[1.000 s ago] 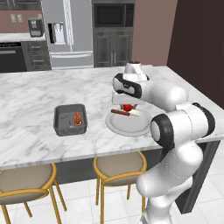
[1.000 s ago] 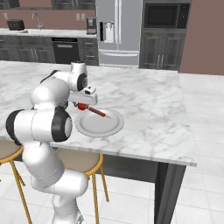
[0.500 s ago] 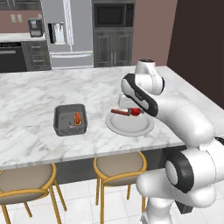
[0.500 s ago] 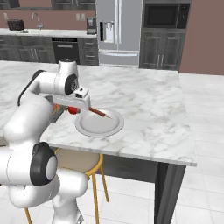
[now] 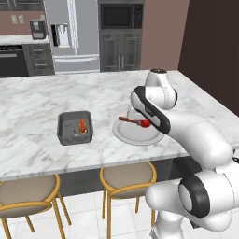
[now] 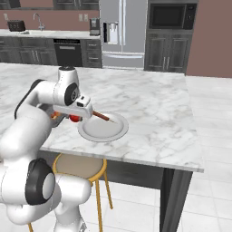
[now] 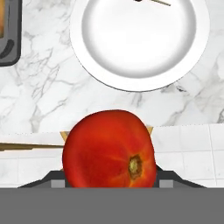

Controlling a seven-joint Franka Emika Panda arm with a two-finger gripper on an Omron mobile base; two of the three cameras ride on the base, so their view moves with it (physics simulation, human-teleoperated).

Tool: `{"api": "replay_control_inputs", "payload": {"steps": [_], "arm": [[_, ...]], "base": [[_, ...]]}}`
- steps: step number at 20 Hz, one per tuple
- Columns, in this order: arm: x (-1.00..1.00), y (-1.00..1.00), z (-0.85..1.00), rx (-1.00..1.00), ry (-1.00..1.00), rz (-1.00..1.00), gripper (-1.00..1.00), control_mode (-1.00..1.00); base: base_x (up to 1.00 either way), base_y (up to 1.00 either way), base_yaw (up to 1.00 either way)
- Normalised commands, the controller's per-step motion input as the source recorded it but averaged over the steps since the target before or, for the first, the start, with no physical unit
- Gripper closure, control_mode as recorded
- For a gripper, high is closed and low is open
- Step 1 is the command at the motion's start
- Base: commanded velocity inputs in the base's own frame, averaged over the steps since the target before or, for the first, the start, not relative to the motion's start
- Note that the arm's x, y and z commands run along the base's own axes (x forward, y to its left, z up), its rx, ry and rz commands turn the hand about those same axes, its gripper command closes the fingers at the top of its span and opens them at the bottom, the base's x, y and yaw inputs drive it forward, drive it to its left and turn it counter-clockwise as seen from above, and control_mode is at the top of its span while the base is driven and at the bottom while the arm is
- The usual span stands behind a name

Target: Place one cooked food and one vegetable from the large plate to each tupperware container.

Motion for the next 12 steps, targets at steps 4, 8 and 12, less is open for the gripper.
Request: {"api": "replay_control_inputs", "payload": {"steps": [4,8,12], "arm": [[0.00,0.00,0.00,0.00,0.00,0.00,1.00,-1.00],[0.00,0.00,0.00,0.00,0.00,0.00,1.00,1.00],[0.00,0.00,0.00,0.00,0.00,0.00,1.00,1.00]], "base": [[0.00,0.00,0.00],[-0.02,0.34,0.00],[-0.08,0.94,0.00]]}}
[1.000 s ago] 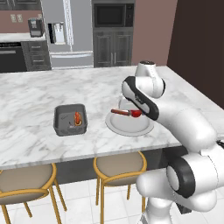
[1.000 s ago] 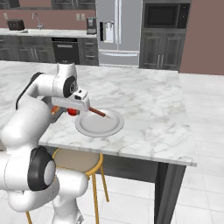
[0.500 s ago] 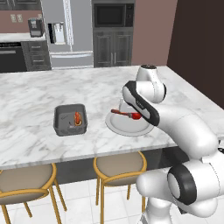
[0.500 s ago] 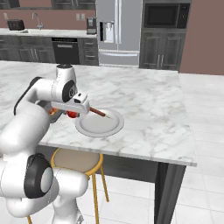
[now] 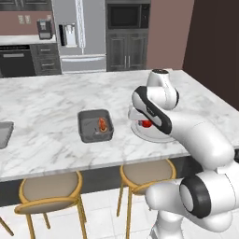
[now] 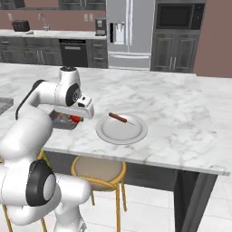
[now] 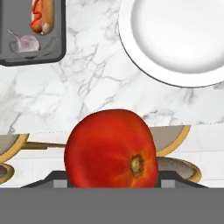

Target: Place one cooked food and one vegetable from the large plate to each tupperware container.

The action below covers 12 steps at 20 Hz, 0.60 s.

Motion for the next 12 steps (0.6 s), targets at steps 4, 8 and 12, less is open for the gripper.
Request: {"api": "replay_control_inputs", "payload": {"steps": [4,8,12], "arm": [[0.00,0.00,0.00,0.00,0.00,0.00,1.00,1.00],[0.00,0.00,0.00,0.00,0.00,0.00,1.00,1.00],[0.00,0.00,0.00,0.00,0.00,0.00,1.00,1.00]], "base": [[-0.05,1.00,0.00],[-0.07,1.00,0.00],[0.00,1.00,0.00]]}}
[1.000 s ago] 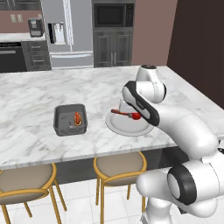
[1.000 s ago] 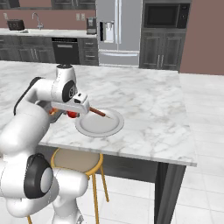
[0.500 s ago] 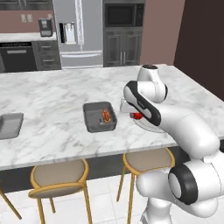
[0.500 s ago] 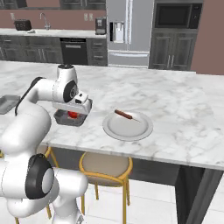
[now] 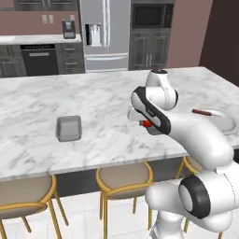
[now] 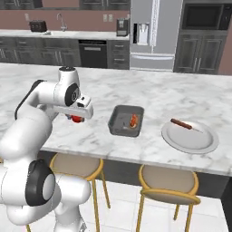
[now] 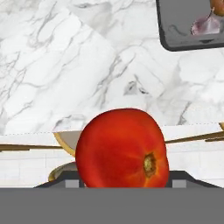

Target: Place one cooked food and one vegetable from the large plate to each tupperware container.

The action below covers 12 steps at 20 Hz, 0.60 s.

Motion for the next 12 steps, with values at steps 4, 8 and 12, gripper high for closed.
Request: {"api": "replay_control_inputs", "payload": {"steps": [4,8,12], "arm": [[0.00,0.00,0.00,0.00,0.00,0.00,1.00,1.00],[0.00,0.00,0.00,0.00,0.00,0.00,1.00,1.00],[0.00,0.00,0.00,0.00,0.00,0.00,1.00,1.00]], "base": [[0.00,1.00,0.00],[0.06,0.98,0.00],[0.10,0.47,0.00]]}}
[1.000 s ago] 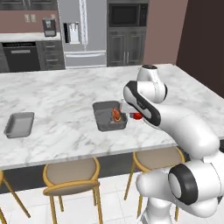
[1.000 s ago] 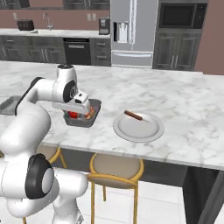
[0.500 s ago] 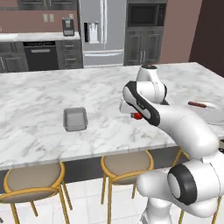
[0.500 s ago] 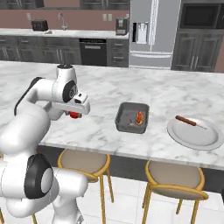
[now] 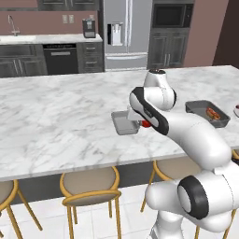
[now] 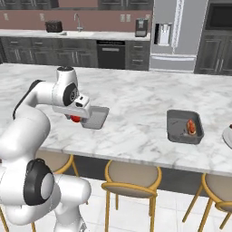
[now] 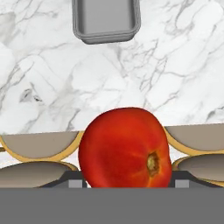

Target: Place one cooked food and one vegetable from the large plate to each tupperware container.

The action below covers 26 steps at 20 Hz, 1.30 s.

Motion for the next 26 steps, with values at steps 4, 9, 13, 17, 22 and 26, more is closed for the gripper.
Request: {"api": "replay_control_inputs", "payload": {"steps": [4,9,13,17,22,26], "arm": [[0.00,0.00,0.00,0.00,0.00,0.00,1.00,1.00],[0.00,0.00,0.00,0.00,0.00,0.00,1.00,1.00],[0.00,0.00,0.00,0.00,0.00,0.00,1.00,1.00],[0.00,0.00,0.00,0.00,0.00,0.00,1.00,1.00],[0.08,0.00,0.00,0.00,0.00,0.00,1.00,-1.00],[0.75,0.09,0.00,-0.06,0.11,0.00,1.00,-1.00]], "base": [[0.01,0.03,0.01],[0.48,0.00,0.01],[0.63,0.05,0.00],[0.49,0.20,-0.05],[0.04,0.00,0.00],[0.00,0.00,0.00]]}}
